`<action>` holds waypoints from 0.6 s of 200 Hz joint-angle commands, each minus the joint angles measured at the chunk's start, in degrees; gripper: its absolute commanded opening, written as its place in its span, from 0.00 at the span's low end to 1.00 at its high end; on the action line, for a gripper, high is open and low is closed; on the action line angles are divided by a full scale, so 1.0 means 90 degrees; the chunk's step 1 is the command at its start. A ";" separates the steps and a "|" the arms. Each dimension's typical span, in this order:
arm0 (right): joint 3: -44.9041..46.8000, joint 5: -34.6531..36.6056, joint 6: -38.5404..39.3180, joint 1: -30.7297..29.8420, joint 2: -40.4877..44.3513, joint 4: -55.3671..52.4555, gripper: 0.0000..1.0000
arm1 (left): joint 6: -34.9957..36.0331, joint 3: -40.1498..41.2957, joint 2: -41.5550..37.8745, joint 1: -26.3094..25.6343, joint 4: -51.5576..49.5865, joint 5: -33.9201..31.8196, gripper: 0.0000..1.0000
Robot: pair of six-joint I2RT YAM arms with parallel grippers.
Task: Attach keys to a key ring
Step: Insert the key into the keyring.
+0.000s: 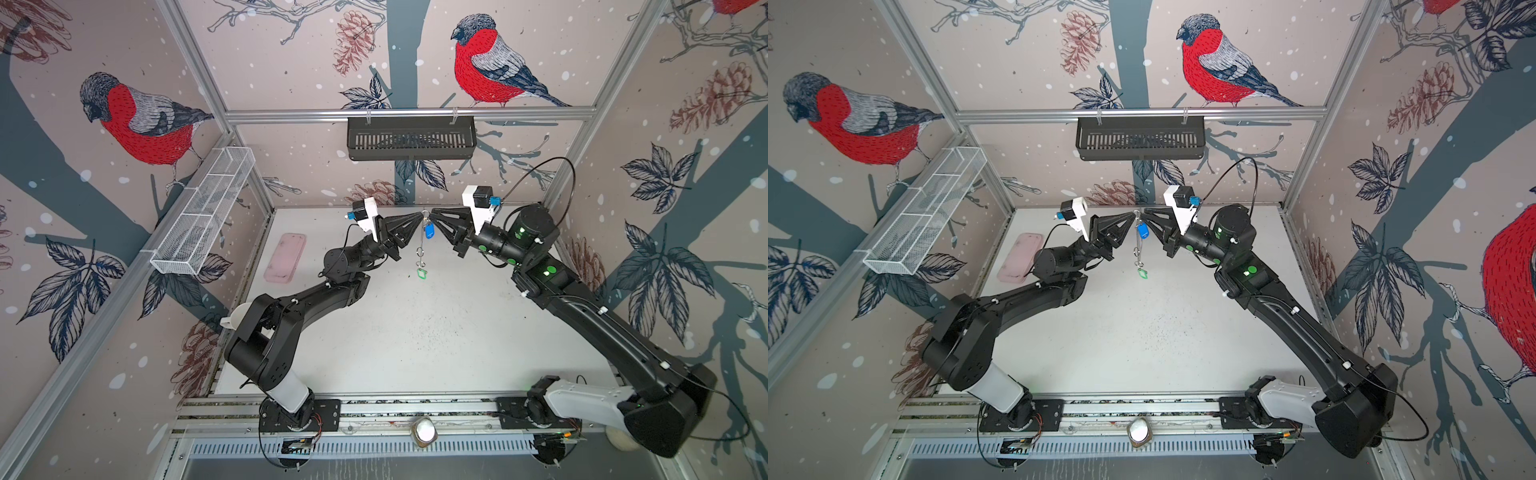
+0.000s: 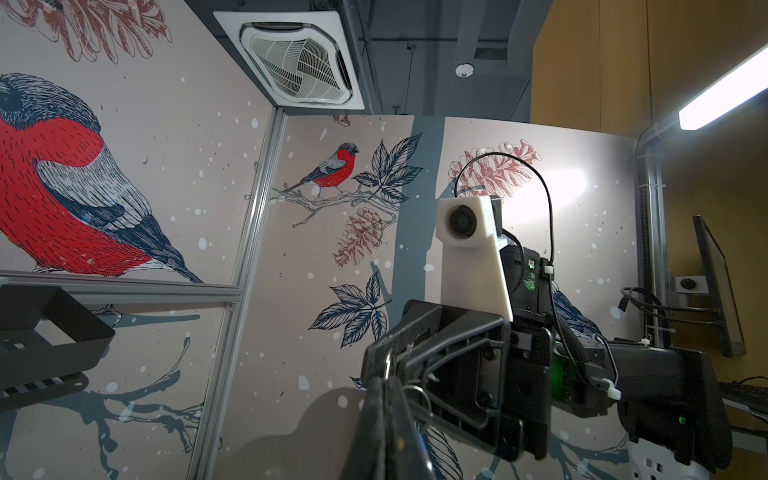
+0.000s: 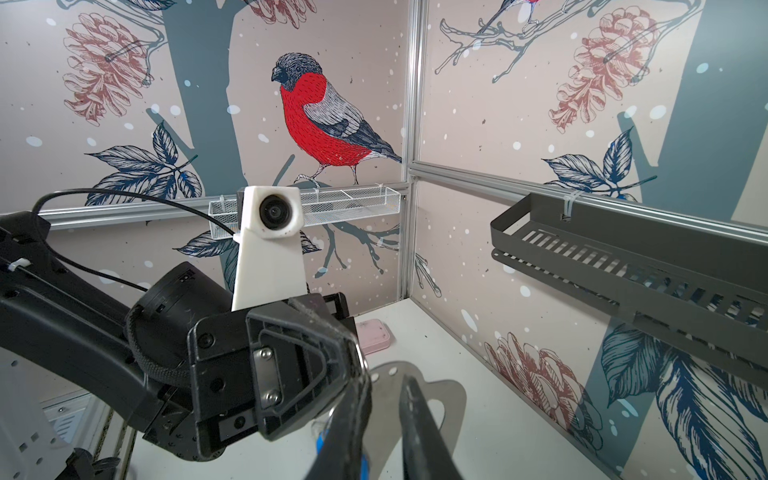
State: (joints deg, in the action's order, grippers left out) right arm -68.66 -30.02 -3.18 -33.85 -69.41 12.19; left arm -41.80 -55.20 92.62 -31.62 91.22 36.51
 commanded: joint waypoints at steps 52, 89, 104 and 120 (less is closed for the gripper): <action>-0.0104 -0.0151 -0.0046 -0.0033 -0.0066 0.0093 0.16 | -0.0140 -0.0096 0.0080 -0.0003 0.1263 0.0123 0.00; -0.0103 -0.0166 -0.0047 -0.0029 -0.0100 0.0079 0.13 | -0.0153 -0.0087 0.0075 -0.0003 0.1318 0.0147 0.00; -0.0104 -0.0161 -0.0047 -0.0028 -0.0101 0.0082 0.11 | -0.0155 -0.0080 0.0074 -0.0001 0.1321 0.0143 0.00; -0.0119 -0.0205 -0.0047 -0.0033 -0.0120 0.0055 0.10 | -0.0152 -0.0083 0.0075 -0.0002 0.1330 0.0133 0.00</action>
State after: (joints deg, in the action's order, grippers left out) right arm -69.30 -31.05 -3.18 -34.02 -70.26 12.16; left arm -42.68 -55.53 93.34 -31.59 91.20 37.30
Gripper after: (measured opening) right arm 0.109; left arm 0.048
